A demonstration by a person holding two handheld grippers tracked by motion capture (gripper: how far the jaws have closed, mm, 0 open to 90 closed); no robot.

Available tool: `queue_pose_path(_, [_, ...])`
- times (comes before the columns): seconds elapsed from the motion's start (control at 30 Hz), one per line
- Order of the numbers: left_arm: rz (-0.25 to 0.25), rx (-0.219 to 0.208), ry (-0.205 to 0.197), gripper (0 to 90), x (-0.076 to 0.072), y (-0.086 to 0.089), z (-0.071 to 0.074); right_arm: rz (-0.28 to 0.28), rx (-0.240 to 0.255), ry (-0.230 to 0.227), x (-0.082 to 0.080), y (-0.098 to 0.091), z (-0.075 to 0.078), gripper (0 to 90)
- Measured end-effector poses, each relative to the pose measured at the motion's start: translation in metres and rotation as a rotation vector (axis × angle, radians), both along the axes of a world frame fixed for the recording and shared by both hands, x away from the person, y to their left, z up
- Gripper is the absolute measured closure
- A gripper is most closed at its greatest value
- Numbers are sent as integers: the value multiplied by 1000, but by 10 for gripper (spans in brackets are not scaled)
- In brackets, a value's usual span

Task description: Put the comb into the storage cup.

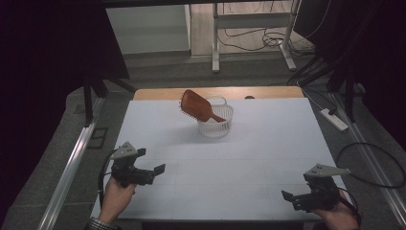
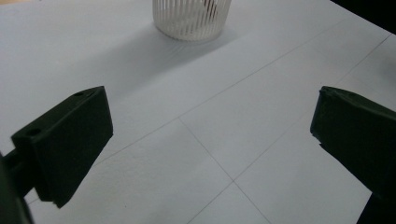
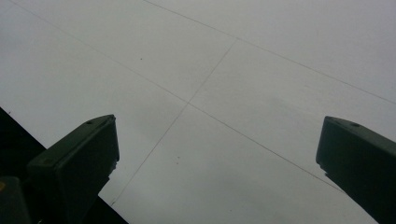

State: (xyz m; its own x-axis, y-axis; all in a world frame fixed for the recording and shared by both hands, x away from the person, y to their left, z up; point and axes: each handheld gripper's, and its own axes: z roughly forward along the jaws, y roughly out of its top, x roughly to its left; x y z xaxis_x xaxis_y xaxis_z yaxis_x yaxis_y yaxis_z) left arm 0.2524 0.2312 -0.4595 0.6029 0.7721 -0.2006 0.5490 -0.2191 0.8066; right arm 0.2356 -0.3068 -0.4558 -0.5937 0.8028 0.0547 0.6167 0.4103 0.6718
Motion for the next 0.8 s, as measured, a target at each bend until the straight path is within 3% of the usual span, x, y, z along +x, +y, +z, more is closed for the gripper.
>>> queue_pose_path(0.8, [24,7,8,0,-19,11,-4,-1,-3,0,0,0,0,0])
